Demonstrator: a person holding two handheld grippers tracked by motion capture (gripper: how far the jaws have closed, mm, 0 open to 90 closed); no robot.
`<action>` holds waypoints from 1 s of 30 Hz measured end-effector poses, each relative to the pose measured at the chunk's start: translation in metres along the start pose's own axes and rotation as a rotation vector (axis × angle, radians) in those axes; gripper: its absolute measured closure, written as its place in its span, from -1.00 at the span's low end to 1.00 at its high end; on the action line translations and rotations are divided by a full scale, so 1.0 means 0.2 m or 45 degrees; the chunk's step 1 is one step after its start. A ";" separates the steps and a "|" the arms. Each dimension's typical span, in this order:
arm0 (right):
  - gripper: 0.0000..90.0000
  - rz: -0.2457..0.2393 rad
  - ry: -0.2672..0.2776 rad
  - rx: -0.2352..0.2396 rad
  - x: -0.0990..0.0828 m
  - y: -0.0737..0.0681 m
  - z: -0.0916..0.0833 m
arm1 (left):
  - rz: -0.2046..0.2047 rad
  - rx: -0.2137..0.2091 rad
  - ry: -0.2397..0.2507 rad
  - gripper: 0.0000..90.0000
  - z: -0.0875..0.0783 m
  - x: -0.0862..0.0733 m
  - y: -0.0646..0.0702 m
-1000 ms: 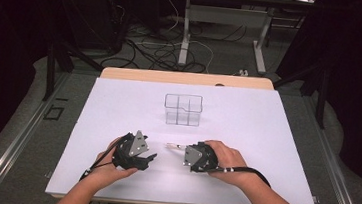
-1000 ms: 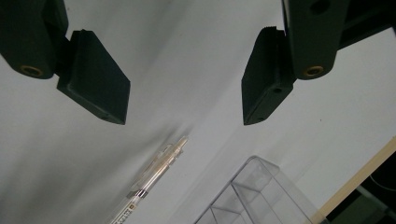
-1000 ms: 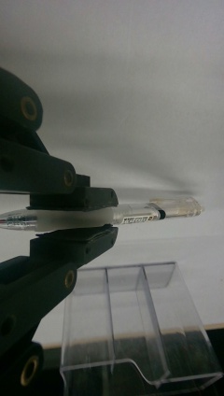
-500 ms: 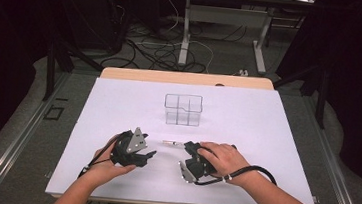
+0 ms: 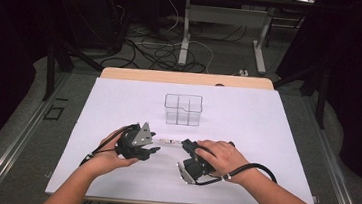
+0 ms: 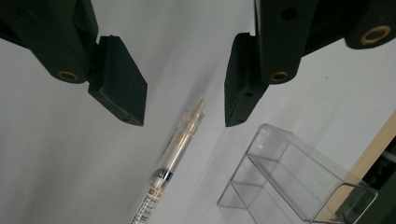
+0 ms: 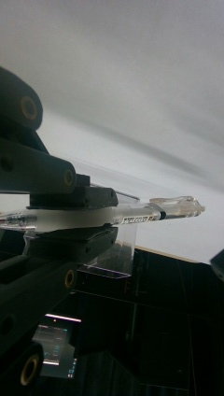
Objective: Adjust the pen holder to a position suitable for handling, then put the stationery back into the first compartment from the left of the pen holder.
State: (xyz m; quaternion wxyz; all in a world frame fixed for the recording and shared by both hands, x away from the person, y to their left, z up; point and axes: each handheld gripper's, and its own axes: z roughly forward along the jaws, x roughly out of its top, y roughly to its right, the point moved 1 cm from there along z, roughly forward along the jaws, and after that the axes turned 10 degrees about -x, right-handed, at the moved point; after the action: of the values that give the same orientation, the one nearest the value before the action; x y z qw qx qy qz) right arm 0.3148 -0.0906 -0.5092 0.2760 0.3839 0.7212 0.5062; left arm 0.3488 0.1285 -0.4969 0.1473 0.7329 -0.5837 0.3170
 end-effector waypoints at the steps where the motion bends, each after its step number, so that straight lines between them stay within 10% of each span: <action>1: 0.79 -0.002 0.011 -0.001 0.00 0.00 0.00 | 0.006 -0.005 -0.004 0.09 0.00 0.01 -0.01; 30: 0.78 0.008 0.031 -0.013 0.02 0.00 0.00 | 0.225 -0.136 -0.173 0.33 0.08 0.21 -0.01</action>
State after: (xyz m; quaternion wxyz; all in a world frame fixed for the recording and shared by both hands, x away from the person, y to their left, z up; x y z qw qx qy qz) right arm 0.3120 -0.0867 -0.5092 0.2676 0.3785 0.7208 0.5153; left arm 0.3606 0.0878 -0.4832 0.1179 0.6894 -0.6707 0.2467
